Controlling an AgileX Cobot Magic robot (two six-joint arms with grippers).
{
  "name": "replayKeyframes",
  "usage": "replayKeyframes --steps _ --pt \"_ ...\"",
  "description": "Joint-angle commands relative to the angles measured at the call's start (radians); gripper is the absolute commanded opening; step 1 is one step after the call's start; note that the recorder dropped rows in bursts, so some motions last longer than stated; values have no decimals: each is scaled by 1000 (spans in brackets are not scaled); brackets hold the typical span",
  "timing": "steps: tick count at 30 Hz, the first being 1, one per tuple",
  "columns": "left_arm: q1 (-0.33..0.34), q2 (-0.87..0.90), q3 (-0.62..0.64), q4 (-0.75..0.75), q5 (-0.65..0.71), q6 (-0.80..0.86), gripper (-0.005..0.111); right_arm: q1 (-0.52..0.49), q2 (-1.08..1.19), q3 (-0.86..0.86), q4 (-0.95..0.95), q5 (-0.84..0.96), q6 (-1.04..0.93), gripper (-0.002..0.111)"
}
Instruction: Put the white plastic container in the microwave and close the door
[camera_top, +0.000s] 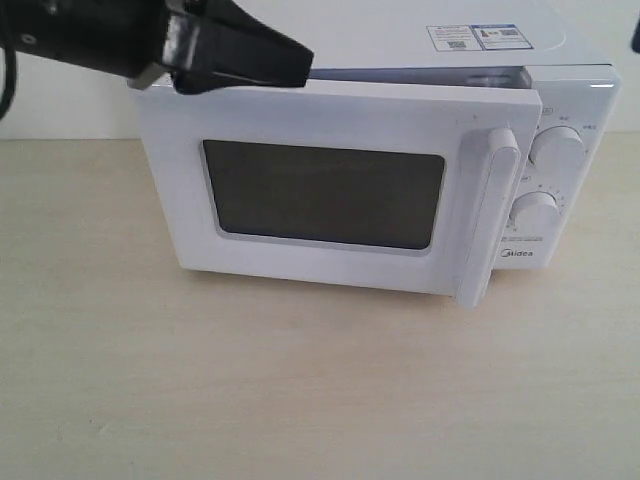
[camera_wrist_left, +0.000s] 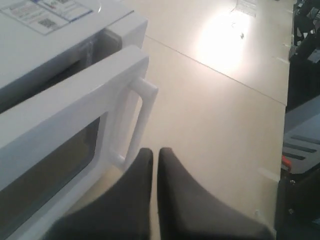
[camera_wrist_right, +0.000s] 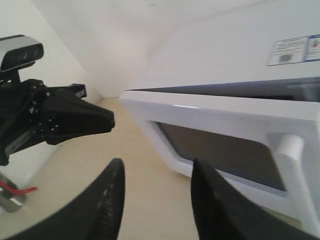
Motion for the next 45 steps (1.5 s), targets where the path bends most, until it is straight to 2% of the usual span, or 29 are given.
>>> replayKeyframes --steps 1,11,20,22,25,26,29,34,38,43,45 --pt "-5 -80 -8 10 20 -19 4 1 67 51 265 22 -209 42" --pt "-5 -162 -8 14 67 -62 4 1 132 84 288 19 -150 42" --pt "-5 -179 -8 17 129 -105 4 1 132 84 291 44 -175 40" --pt "-5 -179 -8 17 138 -120 4 1 132 84 291 60 -211 30" --pt "-5 -180 -8 25 138 -161 4 1 132 84 299 58 -233 2" --pt "-5 -184 -8 33 138 -175 4 1 132 81 299 45 -259 0" --pt "-5 -195 -8 70 138 -198 4 1 137 63 331 -4 -284 0" --pt "-5 -231 -8 88 132 -228 4 1 143 61 538 -101 -284 0" --pt "-5 -265 -8 88 112 -238 4 1 170 61 518 -109 -385 0" --pt "-5 -277 -8 88 78 -242 4 1 170 63 516 -259 -504 0" --pt "-5 -277 -8 88 77 -244 4 31 171 63 532 -335 -566 0"
